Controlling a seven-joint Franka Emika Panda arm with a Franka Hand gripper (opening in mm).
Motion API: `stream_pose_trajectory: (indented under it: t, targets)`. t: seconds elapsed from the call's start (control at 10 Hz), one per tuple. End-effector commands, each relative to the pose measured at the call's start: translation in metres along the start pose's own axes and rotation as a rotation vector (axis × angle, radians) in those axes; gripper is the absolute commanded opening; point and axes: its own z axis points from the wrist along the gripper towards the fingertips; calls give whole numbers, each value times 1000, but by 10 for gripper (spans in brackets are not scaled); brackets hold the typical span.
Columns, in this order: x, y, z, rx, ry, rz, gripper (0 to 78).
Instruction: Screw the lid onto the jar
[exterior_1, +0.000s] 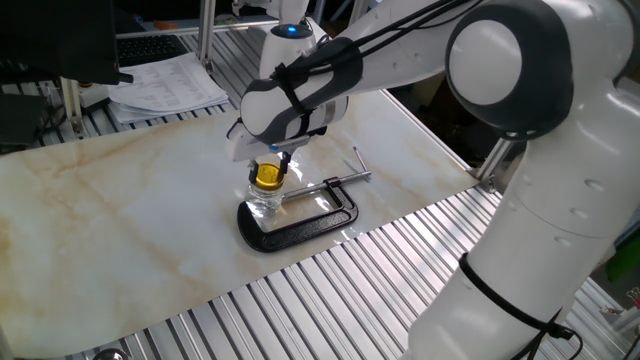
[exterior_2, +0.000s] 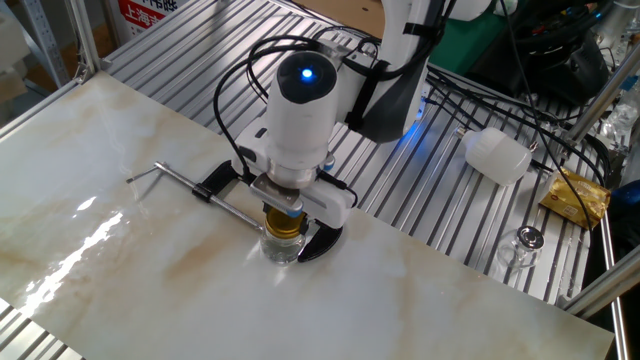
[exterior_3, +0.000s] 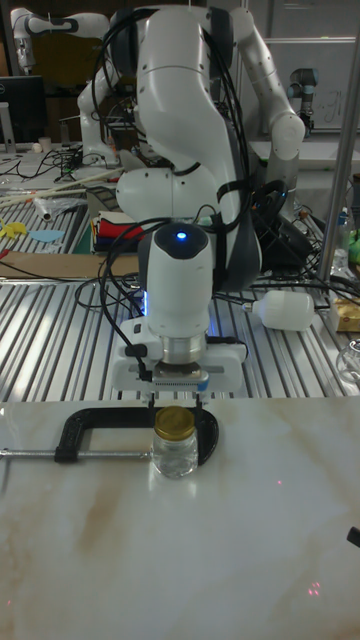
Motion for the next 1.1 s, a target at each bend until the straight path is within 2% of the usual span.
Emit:
stream_pose_trajectory:
  t: [0.1,0.5,1.1]
  targets:
    - [-4,-1,1,0,0,-1,11]
    - [-7,-2,4,-1,3,-5,11]
    - [-2,2,8,0,-1,4,11]
